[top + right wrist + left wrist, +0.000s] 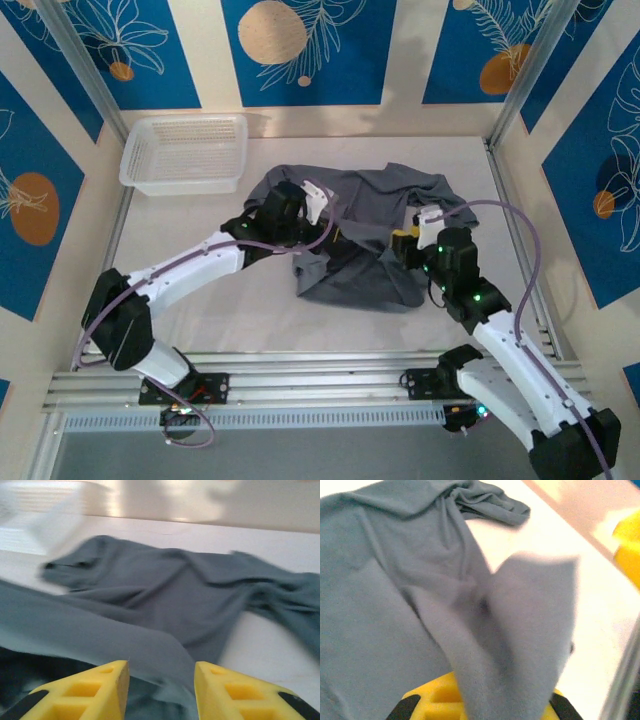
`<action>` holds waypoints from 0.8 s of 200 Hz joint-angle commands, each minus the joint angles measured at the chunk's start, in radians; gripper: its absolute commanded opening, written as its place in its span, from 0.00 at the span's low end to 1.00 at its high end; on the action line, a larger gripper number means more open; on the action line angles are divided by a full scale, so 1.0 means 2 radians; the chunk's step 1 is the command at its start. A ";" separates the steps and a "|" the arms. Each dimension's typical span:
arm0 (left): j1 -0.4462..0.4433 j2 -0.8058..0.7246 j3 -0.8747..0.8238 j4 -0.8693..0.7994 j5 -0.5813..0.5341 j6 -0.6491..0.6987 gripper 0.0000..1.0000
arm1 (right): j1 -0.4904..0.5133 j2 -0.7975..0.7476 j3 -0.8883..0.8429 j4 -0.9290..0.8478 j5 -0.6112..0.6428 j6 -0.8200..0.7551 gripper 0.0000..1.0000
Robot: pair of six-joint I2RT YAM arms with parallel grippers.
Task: Fold the inside-out t-shirt
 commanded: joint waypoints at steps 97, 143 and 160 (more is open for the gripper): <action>-0.003 0.031 0.140 -0.044 0.099 -0.135 0.00 | 0.197 0.258 -0.058 0.398 0.206 -0.226 0.00; -0.012 0.067 0.225 -0.046 0.112 -0.215 0.00 | 0.076 0.417 -0.003 0.656 0.235 -0.486 0.00; -0.016 0.097 0.288 -0.063 0.106 -0.256 0.00 | 0.048 0.454 0.013 0.726 0.239 -0.535 0.00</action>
